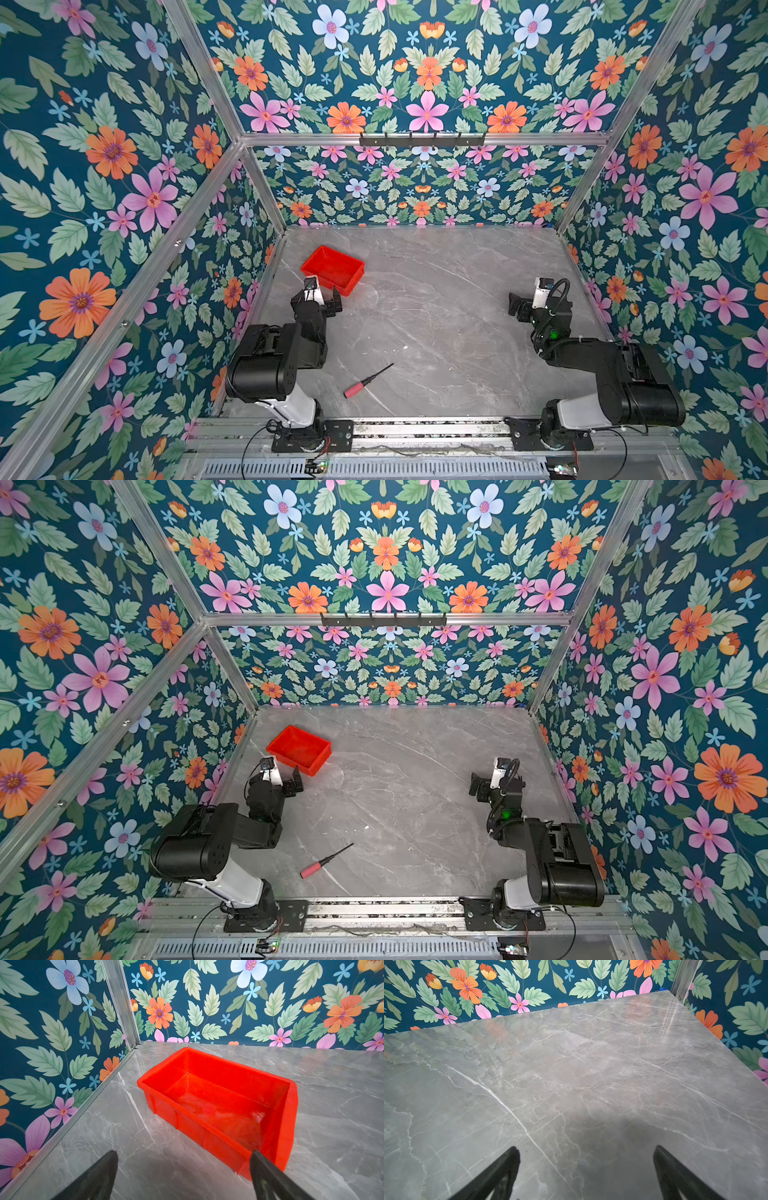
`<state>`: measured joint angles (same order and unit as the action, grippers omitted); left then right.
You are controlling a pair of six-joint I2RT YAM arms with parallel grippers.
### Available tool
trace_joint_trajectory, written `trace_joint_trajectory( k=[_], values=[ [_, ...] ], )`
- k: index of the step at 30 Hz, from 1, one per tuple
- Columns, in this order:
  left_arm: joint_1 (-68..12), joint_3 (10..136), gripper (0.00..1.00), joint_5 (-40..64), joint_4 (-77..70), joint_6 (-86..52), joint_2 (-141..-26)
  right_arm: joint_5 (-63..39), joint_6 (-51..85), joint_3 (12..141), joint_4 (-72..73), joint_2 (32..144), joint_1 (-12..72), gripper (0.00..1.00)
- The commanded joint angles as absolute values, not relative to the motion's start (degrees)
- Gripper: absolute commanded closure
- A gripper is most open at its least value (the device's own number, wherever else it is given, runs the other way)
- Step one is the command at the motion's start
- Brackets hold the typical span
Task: Put the screwdriver in the bin
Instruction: Pick up the screwdriver from the bottom-center of the table.
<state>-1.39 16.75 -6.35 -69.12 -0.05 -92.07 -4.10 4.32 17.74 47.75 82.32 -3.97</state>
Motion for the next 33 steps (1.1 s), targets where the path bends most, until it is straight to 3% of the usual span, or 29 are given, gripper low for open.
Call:
trace_joint_trajectory(
  k=[1,33],
  values=[
    [-1.32,16.79,0.0,-6.24,-69.53,-0.56,-92.01,-4.06,4.21,17.94,49.66,82.27,-3.87,0.01],
    [-2.0,16.48,0.0,-5.8,-68.25,0.68,-89.46,-3.98,4.3,17.92,49.1,81.52,-3.94,0.01]
  ],
)
